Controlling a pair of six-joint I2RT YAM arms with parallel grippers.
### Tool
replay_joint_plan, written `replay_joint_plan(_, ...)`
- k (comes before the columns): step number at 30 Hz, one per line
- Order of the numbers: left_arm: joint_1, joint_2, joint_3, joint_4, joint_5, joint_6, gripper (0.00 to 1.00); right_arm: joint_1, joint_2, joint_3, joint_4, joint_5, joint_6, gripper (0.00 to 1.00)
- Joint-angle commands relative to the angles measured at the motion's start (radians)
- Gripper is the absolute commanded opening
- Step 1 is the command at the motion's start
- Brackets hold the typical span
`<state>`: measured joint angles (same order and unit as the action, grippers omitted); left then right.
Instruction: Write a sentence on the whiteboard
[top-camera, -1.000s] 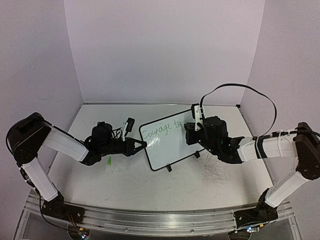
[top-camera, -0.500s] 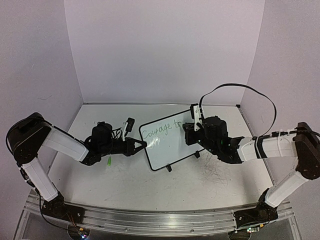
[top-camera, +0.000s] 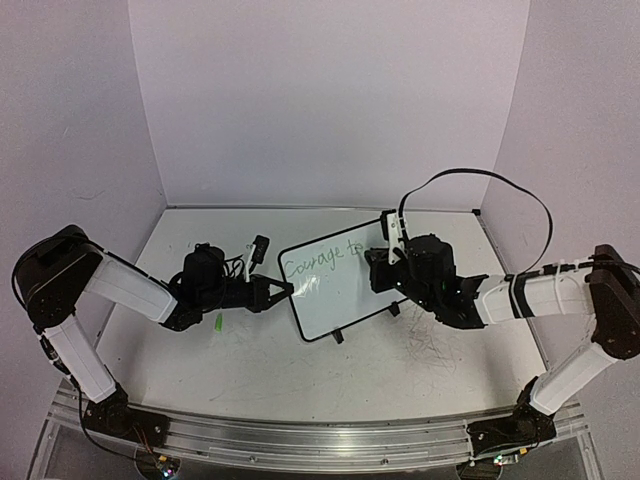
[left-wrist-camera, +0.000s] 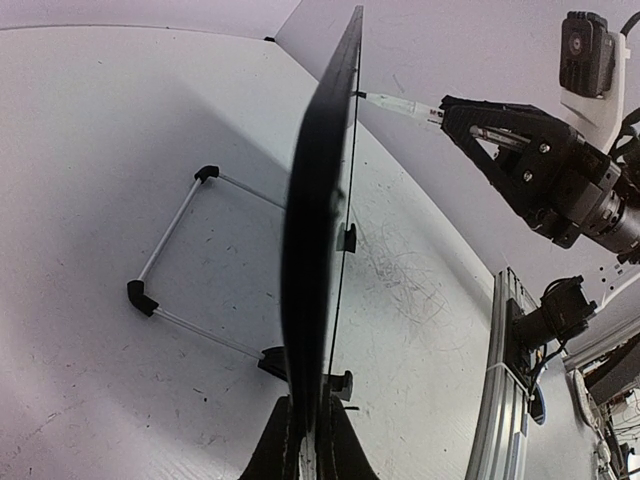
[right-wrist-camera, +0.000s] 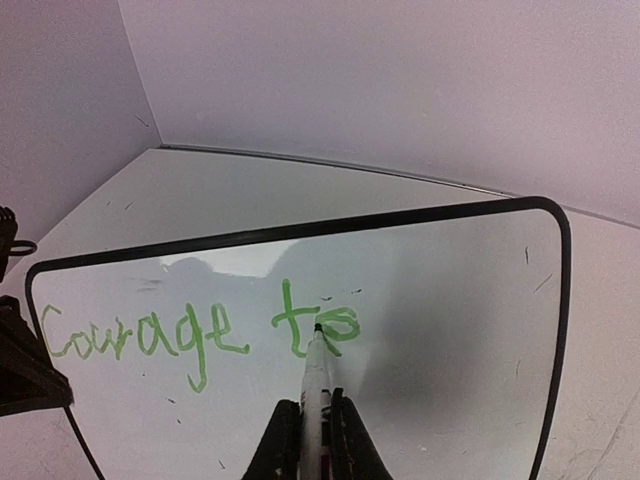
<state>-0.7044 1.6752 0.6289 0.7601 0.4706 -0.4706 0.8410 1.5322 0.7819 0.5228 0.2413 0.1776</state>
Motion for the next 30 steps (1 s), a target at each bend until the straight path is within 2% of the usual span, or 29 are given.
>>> replay_joint_plan(1,0.0,-0.011,0.013,0.012,-0.007,0.024,0.03,-0.001,-0.005,-0.027,-0.031,0.008,0.015,0.0)
replay_joint_plan(19,-0.001,-0.011,0.014,0.011,-0.008,0.021,0.03,-0.001,0.002,0.012,0.029,0.109,0.004,0.0)
replay_joint_plan(30,-0.001,-0.004,0.011,0.012,-0.006,0.021,0.03,-0.001,0.029,0.052,0.046,0.055,-0.025,0.0)
